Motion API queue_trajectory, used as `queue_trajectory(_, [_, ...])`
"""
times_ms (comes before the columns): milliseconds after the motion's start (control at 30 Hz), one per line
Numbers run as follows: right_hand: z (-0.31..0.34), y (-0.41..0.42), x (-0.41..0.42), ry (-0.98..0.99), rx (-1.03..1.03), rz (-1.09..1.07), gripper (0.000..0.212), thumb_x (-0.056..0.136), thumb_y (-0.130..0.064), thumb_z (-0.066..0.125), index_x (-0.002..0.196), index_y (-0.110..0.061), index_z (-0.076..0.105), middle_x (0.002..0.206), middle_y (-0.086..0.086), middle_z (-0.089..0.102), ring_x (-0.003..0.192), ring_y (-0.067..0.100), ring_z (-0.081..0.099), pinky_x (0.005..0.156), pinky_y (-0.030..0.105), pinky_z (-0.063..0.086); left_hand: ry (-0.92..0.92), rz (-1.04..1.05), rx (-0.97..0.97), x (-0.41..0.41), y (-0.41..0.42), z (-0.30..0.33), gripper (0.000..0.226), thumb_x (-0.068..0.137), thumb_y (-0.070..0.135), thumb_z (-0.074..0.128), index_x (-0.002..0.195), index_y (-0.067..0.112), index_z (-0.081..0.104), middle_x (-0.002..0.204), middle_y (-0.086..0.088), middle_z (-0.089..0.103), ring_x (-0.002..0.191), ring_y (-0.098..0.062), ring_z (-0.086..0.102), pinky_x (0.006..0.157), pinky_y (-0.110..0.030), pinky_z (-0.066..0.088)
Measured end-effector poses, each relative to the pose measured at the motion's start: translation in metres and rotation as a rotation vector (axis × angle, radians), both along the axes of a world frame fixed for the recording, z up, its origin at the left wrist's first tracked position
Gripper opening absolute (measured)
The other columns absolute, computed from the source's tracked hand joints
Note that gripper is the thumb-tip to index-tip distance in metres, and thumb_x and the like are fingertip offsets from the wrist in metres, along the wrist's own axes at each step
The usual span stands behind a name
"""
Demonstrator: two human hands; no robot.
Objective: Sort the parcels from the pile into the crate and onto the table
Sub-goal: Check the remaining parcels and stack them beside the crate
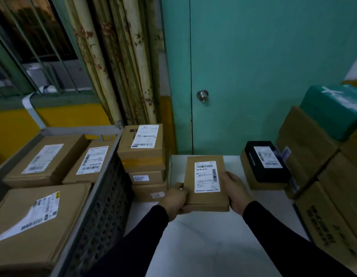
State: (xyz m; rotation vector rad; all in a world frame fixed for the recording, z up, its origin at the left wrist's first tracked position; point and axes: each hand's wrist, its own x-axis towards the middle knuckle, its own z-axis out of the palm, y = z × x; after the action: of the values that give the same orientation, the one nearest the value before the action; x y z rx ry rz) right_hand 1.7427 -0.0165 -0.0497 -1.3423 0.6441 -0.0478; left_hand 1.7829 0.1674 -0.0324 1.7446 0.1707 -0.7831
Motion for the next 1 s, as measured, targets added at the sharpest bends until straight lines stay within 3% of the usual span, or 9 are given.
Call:
queue_trajectory(100, [-0.015, 0.003, -0.002, 0.088, 0.031, 0.103, 0.028, 0.103, -0.038, 0.057, 0.122, -0.019, 0.067, 0.108, 0.002, 0.078, 0.098, 0.023, 0.075, 0.077, 0.037, 0.061, 0.013, 0.094, -0.027, 0.006, -0.001, -0.020, 0.029, 0.109, 0.021, 0.036, 0.132, 0.022, 0.054, 0.125, -0.008, 0.065, 0.111, -0.030, 0.065, 0.086, -0.045, 0.062])
queue_trajectory(233, [-0.053, -0.002, 0.005, 0.227, 0.024, 0.173, 0.031, 0.102, -0.035, 0.058, 0.130, -0.021, 0.063, 0.119, 0.001, 0.071, 0.106, 0.020, 0.068, 0.082, 0.034, 0.059, 0.017, 0.231, -0.008, 0.021, -0.012, -0.052, 0.024, 0.108, 0.024, 0.040, 0.127, 0.019, 0.054, 0.129, -0.009, 0.063, 0.114, -0.032, 0.062, 0.094, -0.051, 0.058])
queue_trajectory(433, [-0.089, -0.006, 0.023, 0.267, 0.063, 0.094, 0.026, 0.102, -0.022, 0.059, 0.129, -0.019, 0.056, 0.122, 0.007, 0.065, 0.103, 0.022, 0.065, 0.075, 0.029, 0.055, 0.012, 0.350, 0.037, 0.046, -0.026, -0.093, 0.015, 0.105, 0.030, 0.050, 0.114, 0.019, 0.057, 0.127, -0.010, 0.064, 0.114, -0.034, 0.060, 0.103, -0.053, 0.052])
queue_trajectory(533, [-0.105, -0.006, 0.038, 0.252, 0.082, 0.028, 0.019, 0.102, -0.016, 0.059, 0.120, -0.019, 0.054, 0.107, 0.002, 0.065, 0.094, 0.020, 0.064, 0.079, 0.033, 0.055, 0.034, 0.385, 0.020, 0.052, -0.030, -0.097, 0.009, 0.107, 0.022, 0.044, 0.107, 0.019, 0.053, 0.120, -0.008, 0.059, 0.112, -0.031, 0.057, 0.104, -0.052, 0.050])
queue_trajectory(633, [-0.115, -0.004, 0.052, 0.244, 0.036, -0.016, 0.021, 0.102, -0.013, 0.059, 0.121, -0.020, 0.053, 0.100, 0.001, 0.064, 0.093, 0.023, 0.064, 0.090, 0.043, 0.057, 0.041, 0.410, 0.050, 0.058, -0.028, -0.103, 0.009, 0.106, 0.019, 0.044, 0.109, 0.020, 0.052, 0.128, -0.017, 0.059, 0.117, -0.037, 0.056, 0.107, -0.052, 0.048])
queue_trajectory(733, [-0.127, -0.001, 0.064, 0.232, -0.011, -0.014, 0.026, 0.101, -0.012, 0.058, 0.127, -0.014, 0.056, 0.104, 0.009, 0.067, 0.090, 0.025, 0.064, 0.085, 0.043, 0.058, -0.040, 0.322, 0.123, 0.059, -0.027, -0.112, 0.014, 0.105, 0.018, 0.045, 0.100, 0.020, 0.058, 0.126, -0.023, 0.061, 0.113, -0.037, 0.057, 0.102, -0.041, 0.048])
queue_trajectory(800, [-0.133, 0.000, 0.070, 0.223, -0.106, 0.010, 0.031, 0.100, -0.012, 0.058, 0.131, -0.012, 0.058, 0.109, 0.012, 0.069, 0.089, 0.024, 0.064, 0.074, 0.032, 0.054, -0.117, 0.199, 0.178, 0.057, -0.028, -0.119, 0.013, 0.107, 0.023, 0.044, 0.113, 0.021, 0.055, 0.134, -0.012, 0.058, 0.117, -0.031, 0.055, 0.102, -0.035, 0.044])
queue_trajectory(900, [-0.136, 0.000, 0.076, 0.231, -0.276, 0.120, 0.025, 0.100, -0.011, 0.053, 0.123, -0.013, 0.062, 0.110, 0.005, 0.067, 0.089, 0.019, 0.063, 0.064, 0.023, 0.048, -0.219, 0.017, 0.267, 0.057, -0.028, -0.136, 0.031, 0.107, 0.031, 0.044, 0.138, 0.026, 0.046, 0.148, -0.008, 0.049, 0.138, -0.031, 0.046, 0.116, -0.043, 0.039])
queue_trajectory(1000, [-0.140, 0.000, 0.076, 0.228, -0.384, 0.256, 0.012, 0.103, -0.011, 0.049, 0.109, -0.019, 0.055, 0.111, -0.001, 0.066, 0.098, 0.019, 0.062, 0.080, 0.027, 0.047, -0.307, -0.215, 0.487, 0.058, -0.028, -0.149, 0.055, 0.106, 0.029, 0.041, 0.158, 0.022, 0.024, 0.162, -0.013, 0.021, 0.152, -0.036, 0.019, 0.124, -0.044, 0.023])
